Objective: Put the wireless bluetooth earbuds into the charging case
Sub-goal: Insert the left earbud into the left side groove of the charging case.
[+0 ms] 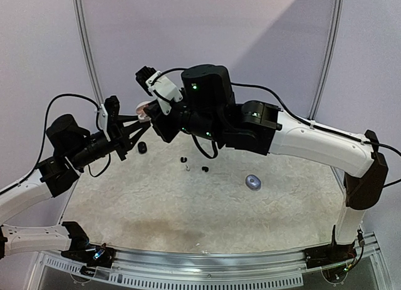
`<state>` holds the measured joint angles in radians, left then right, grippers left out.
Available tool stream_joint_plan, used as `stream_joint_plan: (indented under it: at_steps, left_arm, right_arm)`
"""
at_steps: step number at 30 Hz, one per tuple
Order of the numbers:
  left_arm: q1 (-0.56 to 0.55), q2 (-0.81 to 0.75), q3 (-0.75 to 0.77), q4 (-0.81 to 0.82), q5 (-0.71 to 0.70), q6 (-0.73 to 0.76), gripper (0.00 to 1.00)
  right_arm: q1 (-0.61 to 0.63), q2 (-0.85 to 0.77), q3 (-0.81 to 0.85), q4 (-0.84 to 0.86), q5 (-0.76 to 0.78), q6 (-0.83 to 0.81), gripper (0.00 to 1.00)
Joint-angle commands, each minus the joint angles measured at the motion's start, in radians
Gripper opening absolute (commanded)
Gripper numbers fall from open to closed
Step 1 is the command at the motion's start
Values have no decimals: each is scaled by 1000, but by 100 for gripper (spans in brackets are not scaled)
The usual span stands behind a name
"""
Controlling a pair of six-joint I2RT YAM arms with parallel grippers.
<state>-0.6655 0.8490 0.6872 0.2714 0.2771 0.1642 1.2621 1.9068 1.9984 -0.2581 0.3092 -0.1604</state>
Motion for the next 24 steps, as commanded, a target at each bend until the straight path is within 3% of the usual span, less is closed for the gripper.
stream_joint_plan:
  at_steps: [1, 13, 18, 24]
  left_arm:
    - [1, 1, 3, -43, 20, -15, 0]
    - [1, 4, 6, -43, 37, -18, 0]
    - [13, 7, 7, -13, 127, -52, 0]
    - [24, 11, 10, -5, 194, -64, 0]
  right_arm:
    - [6, -55, -7, 50, -32, -29, 0]
    - [6, -70, -17, 60, -102, -39, 0]
    - [6, -68, -11, 19, -229, -93, 0]
    - [6, -85, -11, -51, -241, -144, 0]
